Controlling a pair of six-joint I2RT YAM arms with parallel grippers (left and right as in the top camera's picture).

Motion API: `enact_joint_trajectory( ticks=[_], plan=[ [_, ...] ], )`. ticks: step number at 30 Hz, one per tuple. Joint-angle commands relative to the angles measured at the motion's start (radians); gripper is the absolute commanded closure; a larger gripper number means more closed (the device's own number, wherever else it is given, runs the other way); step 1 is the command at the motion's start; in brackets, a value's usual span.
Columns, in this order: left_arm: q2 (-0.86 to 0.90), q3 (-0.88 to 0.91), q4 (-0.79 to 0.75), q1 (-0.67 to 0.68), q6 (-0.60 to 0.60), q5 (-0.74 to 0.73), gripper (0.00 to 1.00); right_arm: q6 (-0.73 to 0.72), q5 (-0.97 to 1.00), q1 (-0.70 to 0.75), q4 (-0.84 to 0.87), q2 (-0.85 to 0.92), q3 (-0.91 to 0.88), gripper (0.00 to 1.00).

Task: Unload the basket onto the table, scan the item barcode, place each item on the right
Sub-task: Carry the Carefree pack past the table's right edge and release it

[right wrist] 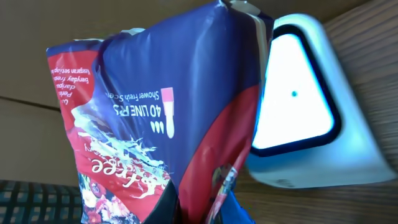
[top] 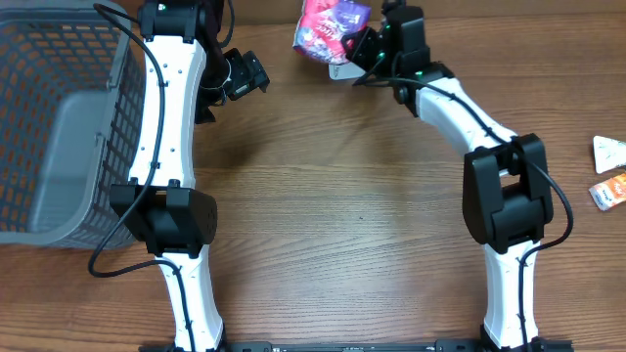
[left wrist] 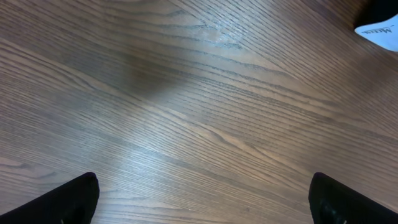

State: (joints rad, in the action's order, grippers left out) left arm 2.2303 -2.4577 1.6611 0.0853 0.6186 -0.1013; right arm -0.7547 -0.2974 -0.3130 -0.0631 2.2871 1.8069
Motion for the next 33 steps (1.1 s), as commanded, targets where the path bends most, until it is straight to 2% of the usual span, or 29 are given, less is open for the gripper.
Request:
enact_joint_trajectory(
  ticks=[1,15,23,28,33],
  plan=[
    [0.008,-0.001,0.003,0.003,-0.013,0.0,0.0,0.012,0.07,0.005,0.009,-0.005,0.021,0.96],
    [0.008,-0.001,0.003,0.003,-0.013,0.0,0.0,0.02,0.066,0.026,-0.007,-0.015,0.026,0.96],
    [0.008,-0.001,0.003,0.003,-0.013,0.0,0.0,0.023,0.011,0.116,-0.103,-0.138,0.055,0.96],
    [0.008,-0.001,0.003,0.003,-0.013,0.0,0.0,0.023,0.013,0.243,-0.22,-0.281,0.055,0.96],
    [0.008,-0.001,0.003,0.003,-0.013,0.0,0.0,0.02,0.116,0.482,-0.505,-0.382,0.055,0.96]
  ],
)
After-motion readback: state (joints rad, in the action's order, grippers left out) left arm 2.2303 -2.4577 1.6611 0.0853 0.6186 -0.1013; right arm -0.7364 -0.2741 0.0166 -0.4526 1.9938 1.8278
